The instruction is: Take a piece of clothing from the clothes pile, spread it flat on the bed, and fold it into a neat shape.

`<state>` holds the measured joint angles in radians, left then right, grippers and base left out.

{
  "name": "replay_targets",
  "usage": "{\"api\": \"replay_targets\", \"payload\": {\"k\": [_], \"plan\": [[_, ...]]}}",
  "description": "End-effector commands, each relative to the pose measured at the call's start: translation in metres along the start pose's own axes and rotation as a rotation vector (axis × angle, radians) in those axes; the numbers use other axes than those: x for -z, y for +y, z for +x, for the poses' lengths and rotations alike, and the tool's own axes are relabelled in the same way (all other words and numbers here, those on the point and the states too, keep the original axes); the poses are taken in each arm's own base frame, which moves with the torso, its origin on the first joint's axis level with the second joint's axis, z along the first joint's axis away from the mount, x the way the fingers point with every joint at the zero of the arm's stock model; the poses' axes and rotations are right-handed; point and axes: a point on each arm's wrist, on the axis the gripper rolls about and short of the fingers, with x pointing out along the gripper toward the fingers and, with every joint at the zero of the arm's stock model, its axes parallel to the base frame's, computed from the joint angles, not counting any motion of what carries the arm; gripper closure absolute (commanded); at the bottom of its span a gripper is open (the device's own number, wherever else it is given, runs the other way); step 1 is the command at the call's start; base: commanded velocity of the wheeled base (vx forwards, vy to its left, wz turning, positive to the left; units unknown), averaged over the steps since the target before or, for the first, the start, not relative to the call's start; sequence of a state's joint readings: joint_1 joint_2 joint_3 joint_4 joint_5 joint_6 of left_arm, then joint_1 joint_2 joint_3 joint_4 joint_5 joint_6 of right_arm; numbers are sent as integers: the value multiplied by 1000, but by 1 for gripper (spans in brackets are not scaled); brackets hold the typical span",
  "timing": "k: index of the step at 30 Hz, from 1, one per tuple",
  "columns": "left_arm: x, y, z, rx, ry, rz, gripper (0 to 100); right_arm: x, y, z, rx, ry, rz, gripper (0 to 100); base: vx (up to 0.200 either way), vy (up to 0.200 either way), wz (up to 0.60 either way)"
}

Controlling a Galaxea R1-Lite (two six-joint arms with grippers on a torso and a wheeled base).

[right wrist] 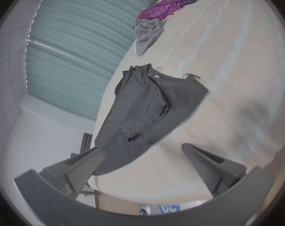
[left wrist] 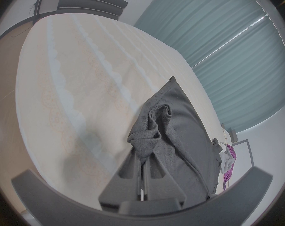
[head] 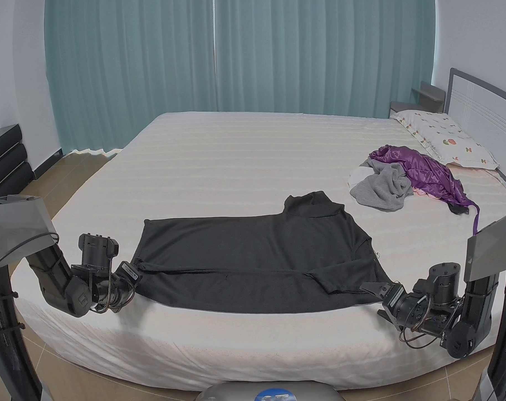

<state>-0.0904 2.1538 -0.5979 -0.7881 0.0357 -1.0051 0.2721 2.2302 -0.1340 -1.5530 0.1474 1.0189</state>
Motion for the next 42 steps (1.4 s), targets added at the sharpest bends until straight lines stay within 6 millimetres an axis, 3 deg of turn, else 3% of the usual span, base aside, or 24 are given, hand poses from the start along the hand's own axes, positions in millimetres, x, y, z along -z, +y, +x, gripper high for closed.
{"api": "replay_targets", "payload": {"k": [1,13,14,28,35,42], "plan": [[-2,-3,-4,15,-9,-14,100,2,-6,25,21,-28,-8,0,0,0,0],[-2,-3,-6,18,-11,-14,100,-17,2,54,21,-105,4,0,0,0,0],[-3,-4,-5,19,-12,-15,100,-17,2,54,21,-109,4,100,0,0,0],[-1,-1,-11,11,-8,-9,100,-21,1,50,29,-120,12,100,0,0,0],[-4,-2,-27,32,-23,-10,100,-24,11,33,-2,-135,46,100,0,0,0],[-2,3,-33,18,-18,18,100,-23,8,23,14,-133,52,100,0,0,0]]}}
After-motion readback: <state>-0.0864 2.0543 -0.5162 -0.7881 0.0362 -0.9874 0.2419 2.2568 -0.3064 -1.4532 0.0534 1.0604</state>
